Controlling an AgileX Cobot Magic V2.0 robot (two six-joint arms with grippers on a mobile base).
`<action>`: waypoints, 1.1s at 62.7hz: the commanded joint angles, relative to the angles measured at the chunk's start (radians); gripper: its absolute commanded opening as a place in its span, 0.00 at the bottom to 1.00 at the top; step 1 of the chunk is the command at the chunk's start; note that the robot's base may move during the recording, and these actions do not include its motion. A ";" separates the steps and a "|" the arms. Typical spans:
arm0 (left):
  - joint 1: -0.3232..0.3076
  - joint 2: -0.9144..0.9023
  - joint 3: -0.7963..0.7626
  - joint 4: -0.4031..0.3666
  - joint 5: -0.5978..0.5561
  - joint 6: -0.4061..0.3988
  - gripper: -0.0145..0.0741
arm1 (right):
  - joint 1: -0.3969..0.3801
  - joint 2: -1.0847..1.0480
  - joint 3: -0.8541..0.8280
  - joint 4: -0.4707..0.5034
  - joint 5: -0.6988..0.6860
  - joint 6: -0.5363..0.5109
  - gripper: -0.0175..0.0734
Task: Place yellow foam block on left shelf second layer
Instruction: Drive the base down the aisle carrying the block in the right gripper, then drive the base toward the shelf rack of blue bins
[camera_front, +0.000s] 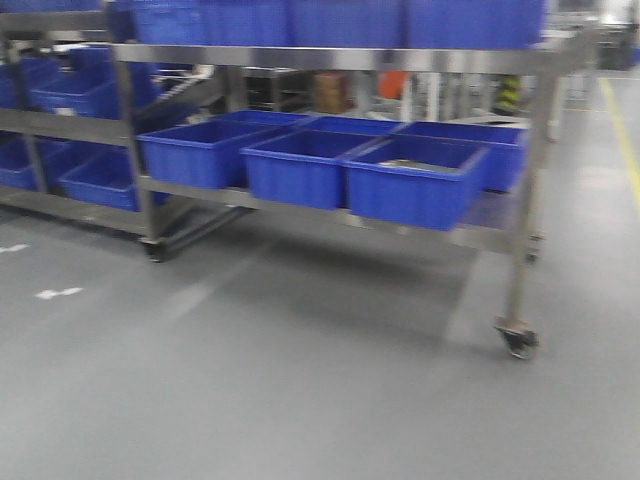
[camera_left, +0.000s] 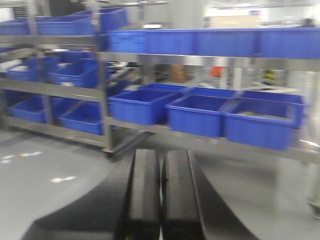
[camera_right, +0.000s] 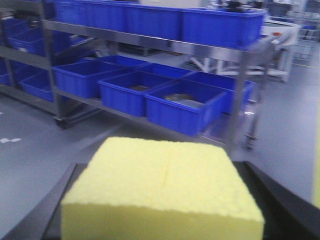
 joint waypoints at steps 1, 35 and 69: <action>0.002 -0.018 0.028 -0.006 -0.081 -0.003 0.30 | -0.007 0.009 -0.029 -0.011 -0.090 -0.006 0.74; 0.002 -0.018 0.028 -0.006 -0.081 -0.003 0.30 | -0.007 0.009 -0.029 -0.011 -0.089 -0.006 0.74; 0.002 -0.018 0.028 -0.006 -0.081 -0.003 0.30 | -0.007 0.009 -0.029 -0.011 -0.089 -0.006 0.74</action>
